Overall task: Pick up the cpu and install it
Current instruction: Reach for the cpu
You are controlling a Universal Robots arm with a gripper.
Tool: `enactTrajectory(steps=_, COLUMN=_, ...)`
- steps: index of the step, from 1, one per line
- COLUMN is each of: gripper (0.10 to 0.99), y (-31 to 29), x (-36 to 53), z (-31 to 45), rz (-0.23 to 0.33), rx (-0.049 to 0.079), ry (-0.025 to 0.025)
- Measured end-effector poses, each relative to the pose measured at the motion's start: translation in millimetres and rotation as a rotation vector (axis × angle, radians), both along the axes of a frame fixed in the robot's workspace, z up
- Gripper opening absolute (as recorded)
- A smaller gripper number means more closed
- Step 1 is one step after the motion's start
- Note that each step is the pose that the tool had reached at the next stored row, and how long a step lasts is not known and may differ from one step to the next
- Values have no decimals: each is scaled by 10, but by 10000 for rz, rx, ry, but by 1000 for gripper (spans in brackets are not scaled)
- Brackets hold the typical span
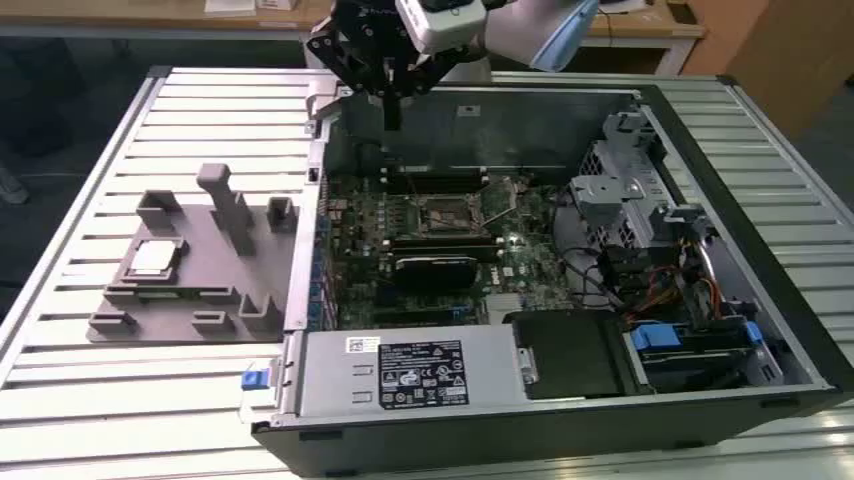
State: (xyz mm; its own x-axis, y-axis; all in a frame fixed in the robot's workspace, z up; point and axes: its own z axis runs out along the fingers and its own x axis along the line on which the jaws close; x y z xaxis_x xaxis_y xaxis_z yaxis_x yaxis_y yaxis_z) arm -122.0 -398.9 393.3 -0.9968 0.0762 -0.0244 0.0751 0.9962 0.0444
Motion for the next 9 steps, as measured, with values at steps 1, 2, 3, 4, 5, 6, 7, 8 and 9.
enactTrajectory(steps=1, gripper=106, y=0, x=0, z=0, rz=0, rx=0, ry=0)
enactTrajectory(steps=2, gripper=106, y=0, x=0, z=0, rz=0, rx=0, ry=0)
enactTrajectory(steps=3, gripper=106, y=0, x=0, z=0, rz=0, rx=0, ry=0)
enactTrajectory(steps=4, gripper=106, y=0, x=0, z=0, rz=0, rx=0, ry=0)
enactTrajectory(steps=5, gripper=106, y=0, x=-1, z=0, rz=0, rx=0, ry=0)
enactTrajectory(steps=6, gripper=106, y=0, x=-5, z=1, rz=-1, rx=-2, ry=0)
enactTrajectory(steps=7, gripper=106, y=0, x=-13, z=0, rz=-1, rx=-1, ry=1)
enactTrajectory(steps=8, gripper=106, y=0, x=-20, z=0, rz=-1, rx=0, ry=0)
enactTrajectory(steps=9, gripper=106, y=0, x=-27, z=0, rz=0, rx=0, ry=0)
